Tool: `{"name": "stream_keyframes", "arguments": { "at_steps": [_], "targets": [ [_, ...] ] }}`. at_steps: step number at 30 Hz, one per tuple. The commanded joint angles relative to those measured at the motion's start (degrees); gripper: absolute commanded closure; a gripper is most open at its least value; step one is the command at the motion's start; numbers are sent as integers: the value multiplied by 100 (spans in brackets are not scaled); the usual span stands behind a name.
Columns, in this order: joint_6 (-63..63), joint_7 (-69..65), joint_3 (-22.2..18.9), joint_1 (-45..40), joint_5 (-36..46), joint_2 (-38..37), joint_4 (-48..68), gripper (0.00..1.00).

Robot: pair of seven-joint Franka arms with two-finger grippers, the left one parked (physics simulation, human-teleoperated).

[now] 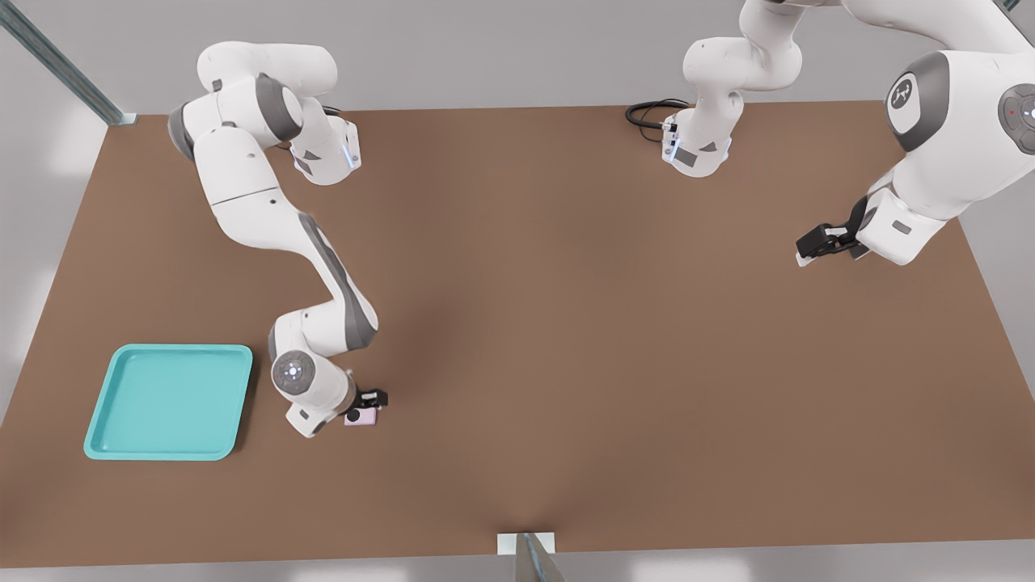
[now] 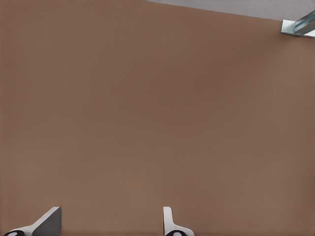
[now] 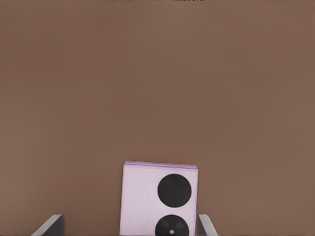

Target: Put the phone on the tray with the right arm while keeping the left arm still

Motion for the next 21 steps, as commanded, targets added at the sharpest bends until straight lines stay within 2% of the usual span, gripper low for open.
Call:
{"name": "stream_keyframes", "arguments": {
  "at_steps": [1, 21],
  "targets": [
    [484, 456, -5, -10, -1, 36, -19, 0],
    [766, 158, 21, -169, -1, 361, -335, 0]
  ]
}}
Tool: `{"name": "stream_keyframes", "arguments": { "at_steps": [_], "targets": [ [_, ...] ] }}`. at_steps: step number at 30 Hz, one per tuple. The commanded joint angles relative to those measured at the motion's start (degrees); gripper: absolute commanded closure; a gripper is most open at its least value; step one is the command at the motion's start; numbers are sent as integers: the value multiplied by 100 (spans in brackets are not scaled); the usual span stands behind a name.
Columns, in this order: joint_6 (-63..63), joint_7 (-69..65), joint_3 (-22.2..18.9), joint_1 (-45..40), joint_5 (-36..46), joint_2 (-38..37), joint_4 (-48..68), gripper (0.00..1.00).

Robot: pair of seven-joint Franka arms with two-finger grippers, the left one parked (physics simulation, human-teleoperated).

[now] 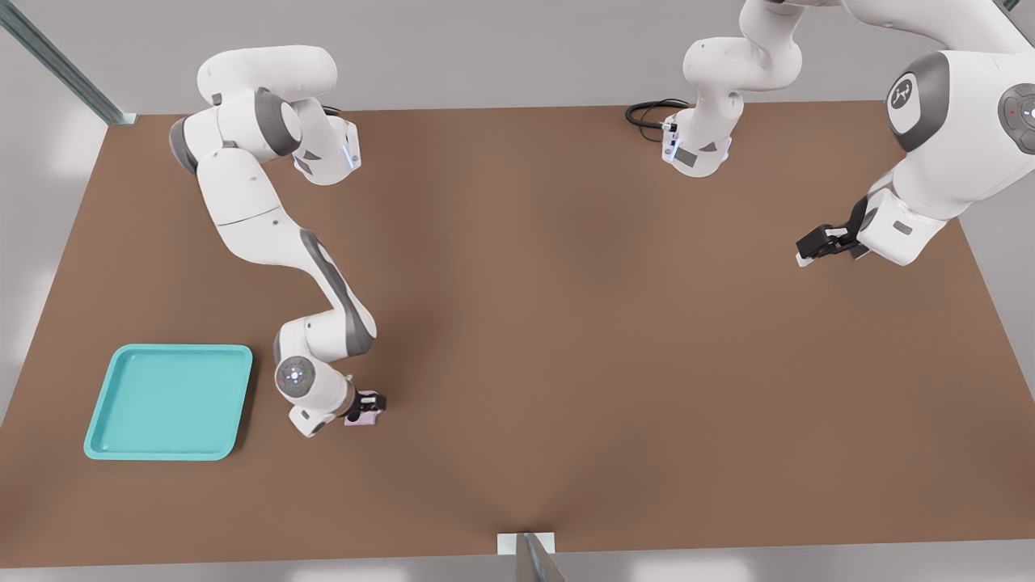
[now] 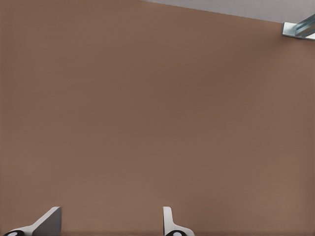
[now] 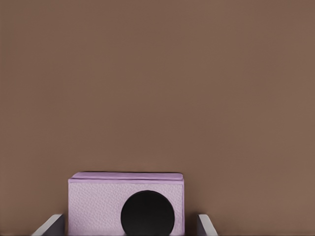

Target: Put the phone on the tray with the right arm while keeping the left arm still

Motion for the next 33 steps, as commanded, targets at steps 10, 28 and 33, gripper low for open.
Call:
{"name": "stream_keyframes", "arguments": {
  "at_steps": [10, 28, 33],
  "targets": [
    [-5, 75, 7, -18, 18, -90, -9, 31],
    [-1350, -2579, -2, -2197, 9, -1400, -387, 40],
    [-1192, -3159, -55, -2672, 18, -1084, -360, 39]
  ]
}}
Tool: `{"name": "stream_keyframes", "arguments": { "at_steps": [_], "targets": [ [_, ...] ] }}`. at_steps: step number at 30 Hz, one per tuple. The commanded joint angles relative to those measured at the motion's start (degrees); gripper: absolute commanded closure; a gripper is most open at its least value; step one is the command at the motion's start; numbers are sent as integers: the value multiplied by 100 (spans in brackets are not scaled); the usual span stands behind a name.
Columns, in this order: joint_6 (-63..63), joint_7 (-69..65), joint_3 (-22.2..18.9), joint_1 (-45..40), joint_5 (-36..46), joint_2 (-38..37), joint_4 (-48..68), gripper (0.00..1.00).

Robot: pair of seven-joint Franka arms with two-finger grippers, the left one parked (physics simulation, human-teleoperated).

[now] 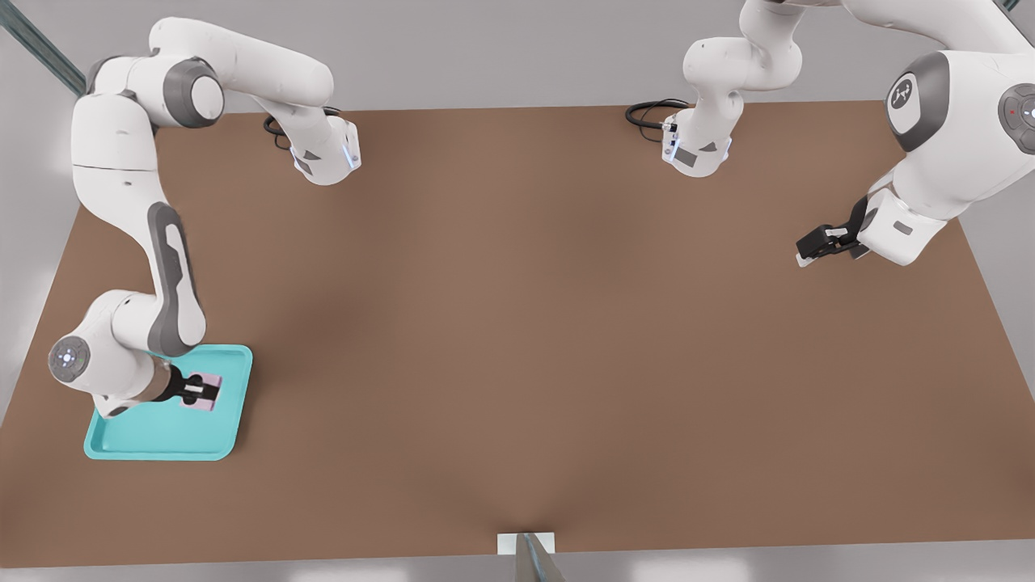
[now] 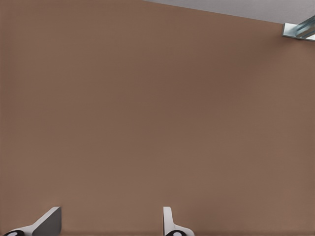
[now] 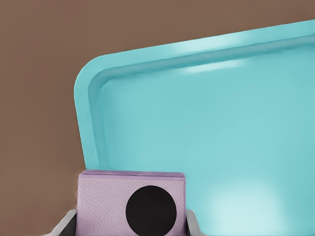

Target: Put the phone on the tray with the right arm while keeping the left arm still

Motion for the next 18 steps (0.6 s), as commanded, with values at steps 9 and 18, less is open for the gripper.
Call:
{"name": "stream_keyframes", "arguments": {
  "at_steps": [9, 18],
  "targets": [
    [341, -1676, 52, -167, -65, 436, -14, 0],
    [-3051, 91, 1601, 447, -592, -2120, 1577, 0]
  ]
}}
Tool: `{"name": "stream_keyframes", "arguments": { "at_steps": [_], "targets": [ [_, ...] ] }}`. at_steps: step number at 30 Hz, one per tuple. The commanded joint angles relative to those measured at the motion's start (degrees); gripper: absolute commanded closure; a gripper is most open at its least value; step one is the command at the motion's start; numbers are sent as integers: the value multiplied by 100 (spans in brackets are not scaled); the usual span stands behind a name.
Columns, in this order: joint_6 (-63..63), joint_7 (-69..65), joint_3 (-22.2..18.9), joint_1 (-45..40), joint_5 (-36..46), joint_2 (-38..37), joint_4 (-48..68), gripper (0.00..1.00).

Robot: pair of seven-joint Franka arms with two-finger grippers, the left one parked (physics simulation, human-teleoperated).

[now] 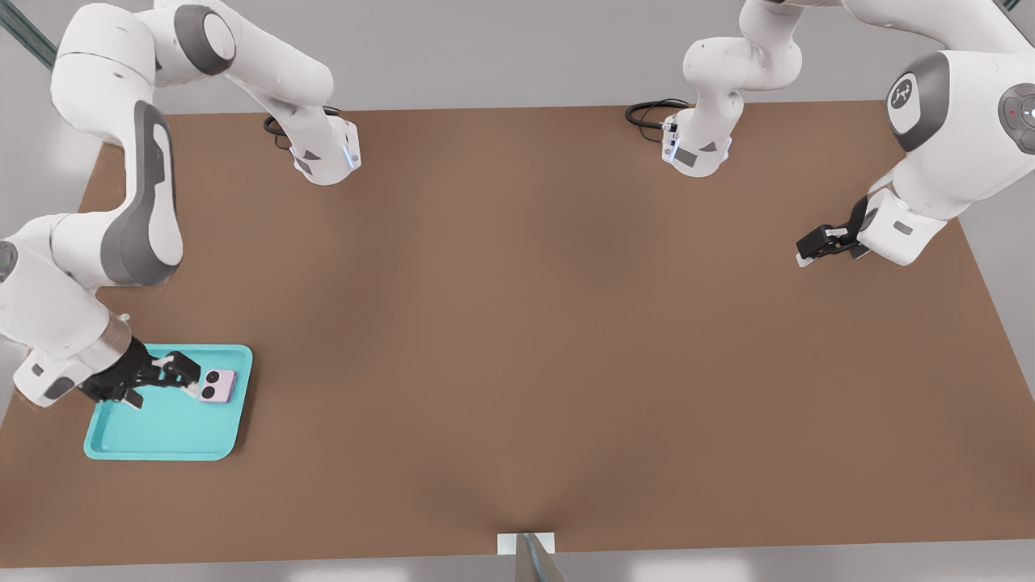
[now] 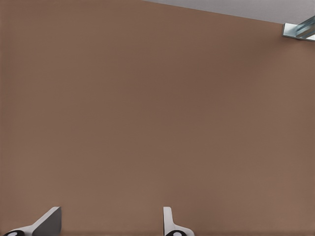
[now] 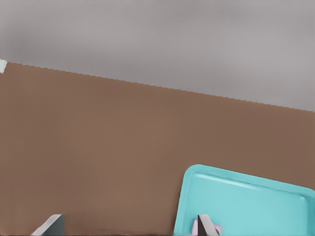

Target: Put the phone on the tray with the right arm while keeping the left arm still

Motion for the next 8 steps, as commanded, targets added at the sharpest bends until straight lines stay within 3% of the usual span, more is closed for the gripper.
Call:
{"name": "stream_keyframes", "arguments": {
  "at_steps": [1, 2, 8],
  "targets": [
    [-1587, 794, -1131, 1124, 41, -794, -170, 0],
    [-1579, 776, -1750, 1416, 692, -1479, -943, 0],
    [-1508, 846, -1750, 1434, 710, -1753, -1340, 0]
  ]
}}
